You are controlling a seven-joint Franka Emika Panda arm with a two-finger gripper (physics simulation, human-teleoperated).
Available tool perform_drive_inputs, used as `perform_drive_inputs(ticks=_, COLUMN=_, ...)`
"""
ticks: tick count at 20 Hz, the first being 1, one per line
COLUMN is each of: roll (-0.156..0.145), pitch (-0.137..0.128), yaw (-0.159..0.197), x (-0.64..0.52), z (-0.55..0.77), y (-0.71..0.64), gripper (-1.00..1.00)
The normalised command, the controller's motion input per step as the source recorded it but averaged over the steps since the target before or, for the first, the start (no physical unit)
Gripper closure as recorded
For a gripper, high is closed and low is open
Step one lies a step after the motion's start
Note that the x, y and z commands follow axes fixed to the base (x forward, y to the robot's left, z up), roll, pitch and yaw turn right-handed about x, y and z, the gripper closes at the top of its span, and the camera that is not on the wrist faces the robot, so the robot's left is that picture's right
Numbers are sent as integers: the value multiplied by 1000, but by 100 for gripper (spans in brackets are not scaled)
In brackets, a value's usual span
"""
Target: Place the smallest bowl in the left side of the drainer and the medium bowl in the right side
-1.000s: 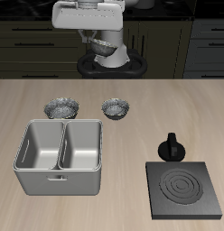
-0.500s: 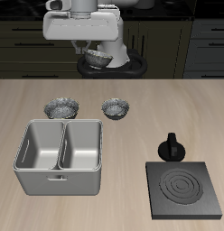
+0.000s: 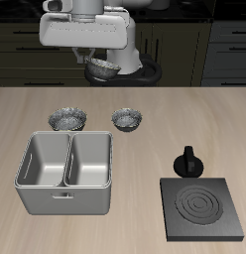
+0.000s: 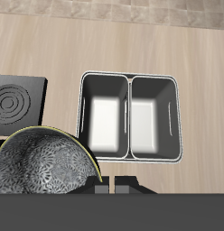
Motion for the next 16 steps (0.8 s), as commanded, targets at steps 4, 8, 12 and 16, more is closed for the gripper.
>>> perform_drive_inputs(ticks=4, roll=-7, pitch=-1, yaw=-7, x=331, z=12, y=87, gripper=100)
perform_drive_inputs(ticks=8, roll=3, pitch=-3, yaw=-14, x=300, z=-1, y=56, gripper=100)
perform_drive_inputs(ticks=12, roll=-28, pitch=-6, yaw=-22, x=225, z=-50, y=-60, gripper=100)
perform_drive_inputs(ticks=16, roll=-11, pitch=32, yaw=13, x=86, z=-220, y=-86, gripper=100)
